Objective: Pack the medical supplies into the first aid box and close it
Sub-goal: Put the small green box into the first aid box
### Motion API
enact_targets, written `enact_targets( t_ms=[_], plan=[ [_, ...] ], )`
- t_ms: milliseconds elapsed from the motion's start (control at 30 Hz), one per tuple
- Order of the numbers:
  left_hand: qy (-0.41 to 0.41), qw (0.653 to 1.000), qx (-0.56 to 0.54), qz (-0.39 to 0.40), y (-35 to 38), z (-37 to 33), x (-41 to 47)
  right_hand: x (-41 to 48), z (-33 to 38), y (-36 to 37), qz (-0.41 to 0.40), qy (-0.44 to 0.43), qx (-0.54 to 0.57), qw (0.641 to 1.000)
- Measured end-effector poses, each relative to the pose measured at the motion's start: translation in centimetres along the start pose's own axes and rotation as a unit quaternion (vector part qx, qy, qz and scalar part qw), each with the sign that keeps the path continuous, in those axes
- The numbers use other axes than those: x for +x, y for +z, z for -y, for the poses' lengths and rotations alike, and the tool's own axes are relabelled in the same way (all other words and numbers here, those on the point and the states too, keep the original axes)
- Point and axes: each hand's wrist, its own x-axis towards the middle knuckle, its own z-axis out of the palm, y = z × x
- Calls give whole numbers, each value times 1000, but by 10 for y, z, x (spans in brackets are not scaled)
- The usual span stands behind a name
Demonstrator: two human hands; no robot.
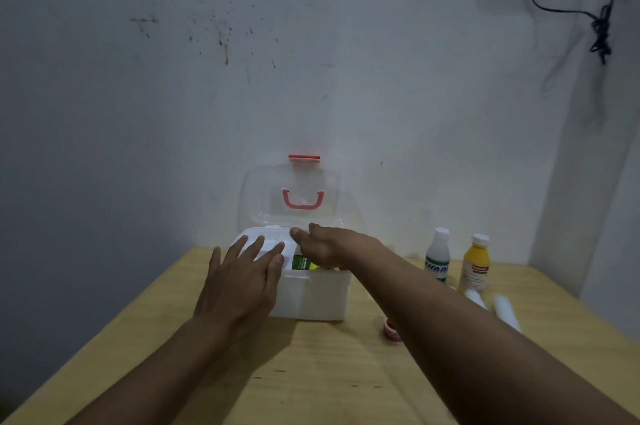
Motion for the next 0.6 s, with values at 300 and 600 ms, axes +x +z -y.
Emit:
enact_targets(
  t_ms=[300,600],
  plan=[
    [-1,1000,-9,-4,-1,-1,0,9,1,5,-19,-1,64,998],
    [3,1000,-10,-8,4,2,3,11,2,8,-32,-9,117,993]
  ],
)
